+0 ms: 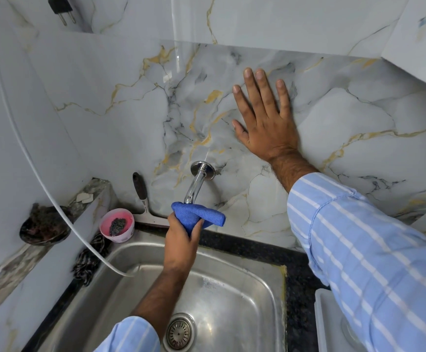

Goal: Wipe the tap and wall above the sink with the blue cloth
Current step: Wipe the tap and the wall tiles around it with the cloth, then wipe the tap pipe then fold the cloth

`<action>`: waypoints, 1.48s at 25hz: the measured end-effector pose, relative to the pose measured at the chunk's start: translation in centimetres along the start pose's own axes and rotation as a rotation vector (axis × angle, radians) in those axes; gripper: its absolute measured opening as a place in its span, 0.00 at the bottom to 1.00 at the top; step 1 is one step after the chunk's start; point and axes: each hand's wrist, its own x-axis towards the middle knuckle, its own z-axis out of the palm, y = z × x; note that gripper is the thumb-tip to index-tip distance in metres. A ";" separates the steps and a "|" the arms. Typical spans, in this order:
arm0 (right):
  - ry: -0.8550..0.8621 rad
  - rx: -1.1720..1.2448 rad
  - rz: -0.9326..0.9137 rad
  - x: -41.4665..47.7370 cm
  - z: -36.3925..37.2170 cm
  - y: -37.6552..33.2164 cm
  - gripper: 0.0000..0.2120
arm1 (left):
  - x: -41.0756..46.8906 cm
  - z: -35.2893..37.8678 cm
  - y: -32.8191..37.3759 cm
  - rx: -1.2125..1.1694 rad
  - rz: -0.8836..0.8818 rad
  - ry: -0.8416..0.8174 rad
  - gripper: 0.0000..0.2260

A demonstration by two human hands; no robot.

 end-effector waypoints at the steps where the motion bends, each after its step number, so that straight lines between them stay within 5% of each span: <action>1: -0.019 0.001 0.000 0.1 -0.2 0.0 0.32 | -0.2 -0.1 0.0 0.033 -0.034 -0.013 0.20; 8: -0.333 0.150 0.069 0.0 -5.6 -1.8 0.37 | -2.9 -3.7 -0.5 0.283 -0.141 -0.152 0.22; 13: -1.009 1.060 0.181 -3.6 -12.3 -6.0 0.27 | -4.4 -5.5 2.1 0.179 -0.033 -0.049 0.22; 15: -1.140 1.164 0.166 -4.7 -14.6 -7.5 0.29 | -4.8 -6.0 3.6 0.103 0.043 -0.039 0.23; 20: -0.950 1.248 0.306 -5.8 -17.7 -7.6 0.13 | -6.5 -8.3 7.2 0.060 0.204 -0.096 0.31; 26: -0.927 1.257 0.357 -4.9 -21.7 -3.1 0.14 | -7.8 -10.7 10.0 0.055 0.451 0.047 0.17; 31: -0.884 1.245 0.515 -7.0 -24.9 1.0 0.11 | -8.9 -10.8 12.2 -0.161 0.264 -0.441 0.17; 37: -0.846 1.273 0.911 -14.6 -28.2 5.7 0.08 | -10.4 -8.0 13.4 -0.115 0.230 -0.575 0.11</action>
